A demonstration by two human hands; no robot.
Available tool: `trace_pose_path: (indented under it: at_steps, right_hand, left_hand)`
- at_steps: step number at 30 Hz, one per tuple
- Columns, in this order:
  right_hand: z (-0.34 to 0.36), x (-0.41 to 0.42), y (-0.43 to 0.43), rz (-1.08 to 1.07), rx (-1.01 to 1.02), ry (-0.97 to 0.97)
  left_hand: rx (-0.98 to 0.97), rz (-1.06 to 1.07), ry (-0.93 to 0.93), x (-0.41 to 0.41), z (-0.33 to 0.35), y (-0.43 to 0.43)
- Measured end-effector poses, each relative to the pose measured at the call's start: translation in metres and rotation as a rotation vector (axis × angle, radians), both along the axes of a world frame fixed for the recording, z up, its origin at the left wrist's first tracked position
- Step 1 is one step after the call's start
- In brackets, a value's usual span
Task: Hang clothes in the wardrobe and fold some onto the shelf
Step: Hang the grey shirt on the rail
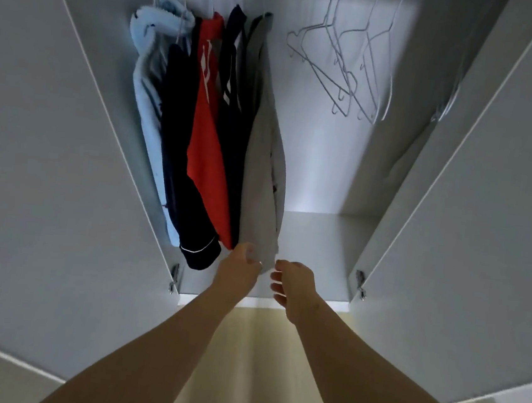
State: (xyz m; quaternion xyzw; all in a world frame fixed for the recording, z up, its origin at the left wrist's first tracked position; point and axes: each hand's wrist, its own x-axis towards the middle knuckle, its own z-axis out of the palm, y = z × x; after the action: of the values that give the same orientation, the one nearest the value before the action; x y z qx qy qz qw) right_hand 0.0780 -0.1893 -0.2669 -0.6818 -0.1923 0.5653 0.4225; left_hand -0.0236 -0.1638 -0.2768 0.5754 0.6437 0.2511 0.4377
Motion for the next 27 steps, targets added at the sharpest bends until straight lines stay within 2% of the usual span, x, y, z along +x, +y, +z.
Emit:
trace_pose_path:
  at_steps: [7,12,15,21,27]
  right_hand:
    - [-0.049,-0.047,-0.108,-0.169,-0.096,0.032]
    - [-0.077,-0.087,-0.205,-0.287,-0.18,0.082]
    - [-0.087,-0.096,-0.275,-0.381,-0.252,0.096]
    - [-0.098,-0.093,-0.41,-0.672,-0.31,0.043]
    - [-0.113,-0.122,-0.556,-0.959,-0.368,0.136]
  left_hand:
    - [-0.141,-0.091,0.02,-0.042,-0.042,-0.103]
    - [-0.268,-0.221,0.093,-0.074,-0.074,-0.179]
    - [-0.369,-0.315,0.07,-0.081,-0.091,-0.236]
    - [-0.46,-0.655,0.122,-0.059,-0.1,-0.349]
    - [-0.443,-1.02,0.227,-0.045,-0.111,-0.477]
